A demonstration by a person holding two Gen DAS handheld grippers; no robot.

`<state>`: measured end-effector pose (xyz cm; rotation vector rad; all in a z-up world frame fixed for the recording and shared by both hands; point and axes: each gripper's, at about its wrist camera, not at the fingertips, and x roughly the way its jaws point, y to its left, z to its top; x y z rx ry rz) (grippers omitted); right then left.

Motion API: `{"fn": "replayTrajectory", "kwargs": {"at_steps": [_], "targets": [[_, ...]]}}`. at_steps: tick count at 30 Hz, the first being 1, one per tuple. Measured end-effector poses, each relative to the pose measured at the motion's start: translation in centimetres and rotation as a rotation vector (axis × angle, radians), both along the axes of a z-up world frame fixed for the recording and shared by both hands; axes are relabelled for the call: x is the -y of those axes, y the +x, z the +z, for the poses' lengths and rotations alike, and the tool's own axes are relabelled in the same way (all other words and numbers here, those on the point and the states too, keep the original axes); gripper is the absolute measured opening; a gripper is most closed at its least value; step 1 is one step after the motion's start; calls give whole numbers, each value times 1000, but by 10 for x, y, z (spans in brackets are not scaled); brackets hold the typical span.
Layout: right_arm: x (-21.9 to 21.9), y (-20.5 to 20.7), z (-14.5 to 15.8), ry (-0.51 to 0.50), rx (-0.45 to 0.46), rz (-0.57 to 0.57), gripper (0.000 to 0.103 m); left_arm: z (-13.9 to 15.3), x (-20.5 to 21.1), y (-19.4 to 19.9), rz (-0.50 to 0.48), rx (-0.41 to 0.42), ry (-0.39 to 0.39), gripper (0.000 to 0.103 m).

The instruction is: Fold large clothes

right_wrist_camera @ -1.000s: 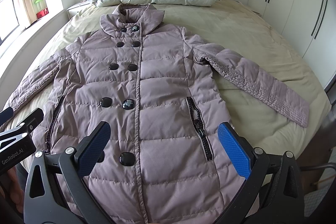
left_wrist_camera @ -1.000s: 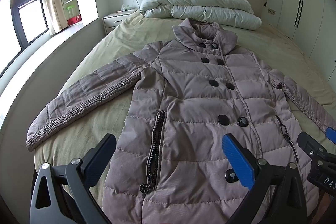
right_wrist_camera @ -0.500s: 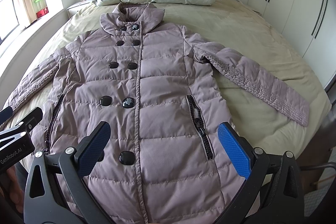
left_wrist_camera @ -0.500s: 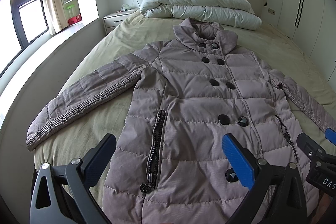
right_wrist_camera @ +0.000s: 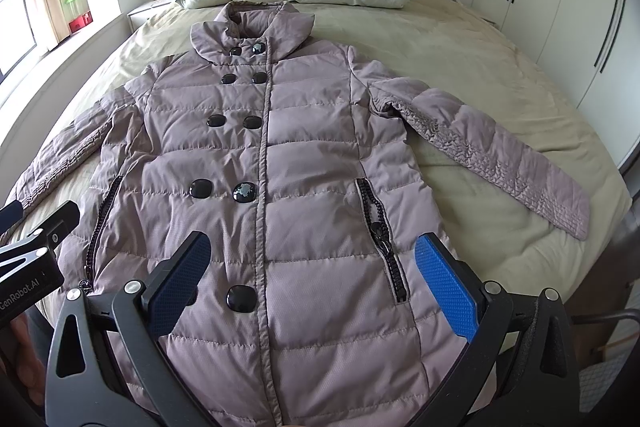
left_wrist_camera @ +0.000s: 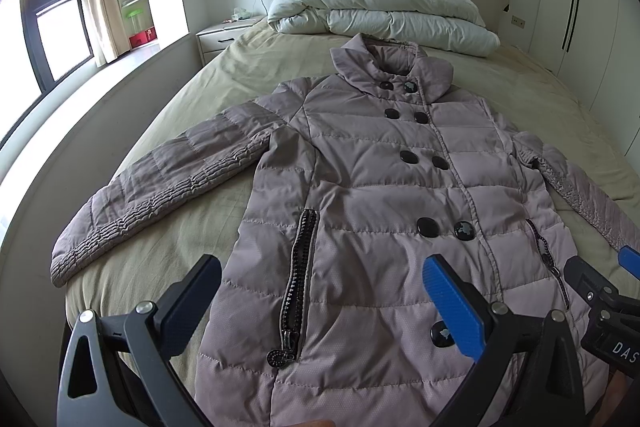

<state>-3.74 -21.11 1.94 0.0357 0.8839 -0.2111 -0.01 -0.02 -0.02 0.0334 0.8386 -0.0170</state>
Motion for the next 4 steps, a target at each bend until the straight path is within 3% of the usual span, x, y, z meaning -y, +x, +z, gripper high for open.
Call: {"fn": "replayTrajectory", "kwargs": {"at_steps": [4], "targets": [[6, -7, -5, 20, -1, -6, 103, -2, 4, -1, -12, 4, -7, 103]]}}
